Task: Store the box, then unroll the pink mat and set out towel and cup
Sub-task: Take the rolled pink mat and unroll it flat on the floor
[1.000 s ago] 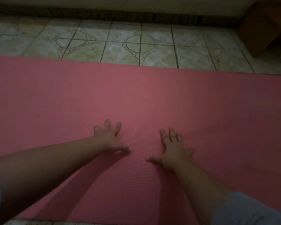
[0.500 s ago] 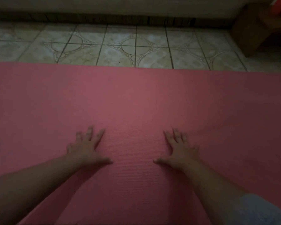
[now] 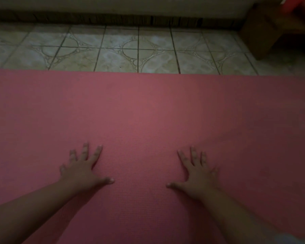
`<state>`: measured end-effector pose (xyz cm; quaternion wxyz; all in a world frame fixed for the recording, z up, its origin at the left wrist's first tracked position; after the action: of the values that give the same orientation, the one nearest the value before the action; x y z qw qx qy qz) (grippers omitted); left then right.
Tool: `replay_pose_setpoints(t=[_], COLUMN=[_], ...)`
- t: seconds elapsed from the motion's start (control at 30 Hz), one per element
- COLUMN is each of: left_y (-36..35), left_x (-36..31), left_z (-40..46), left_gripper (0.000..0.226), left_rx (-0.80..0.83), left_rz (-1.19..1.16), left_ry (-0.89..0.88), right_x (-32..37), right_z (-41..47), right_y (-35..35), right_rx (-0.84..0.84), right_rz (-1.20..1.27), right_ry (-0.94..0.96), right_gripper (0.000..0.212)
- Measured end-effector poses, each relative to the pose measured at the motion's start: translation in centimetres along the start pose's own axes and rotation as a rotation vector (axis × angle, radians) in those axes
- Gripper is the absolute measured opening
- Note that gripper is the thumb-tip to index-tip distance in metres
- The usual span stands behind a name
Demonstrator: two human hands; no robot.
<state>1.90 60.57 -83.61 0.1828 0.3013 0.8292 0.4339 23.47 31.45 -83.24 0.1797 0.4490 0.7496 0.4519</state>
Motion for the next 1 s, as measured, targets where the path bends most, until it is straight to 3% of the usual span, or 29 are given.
replay_pose_setpoints(t=[0.4, 1.0], left_y=[1.3, 0.7], left_x=[-1.8, 1.6], left_z=[0.9, -0.9], left_gripper=[0.121, 0.129], left_rx=[0.023, -0.006], left_rz=[-0.027, -0.054], left_ry=[-0.008, 0.057], right_x=[-1.1, -0.4], right_z=[2.1, 0.3], right_y=[1.6, 0.8], right_rx=[0.005, 0.04], right_rz=[-0.018, -0.071], right_ry=[0.003, 0.025], right_gripper=[0.113, 0.12])
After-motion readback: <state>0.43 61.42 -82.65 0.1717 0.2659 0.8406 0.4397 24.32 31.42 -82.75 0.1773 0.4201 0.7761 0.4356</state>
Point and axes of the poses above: each hand's wrist, its own z-axis towards the middle knuckle, its own y-axis out of the back of the hand, x = y × z, the point moved 7 cm from there along z, towards the middle knuckle
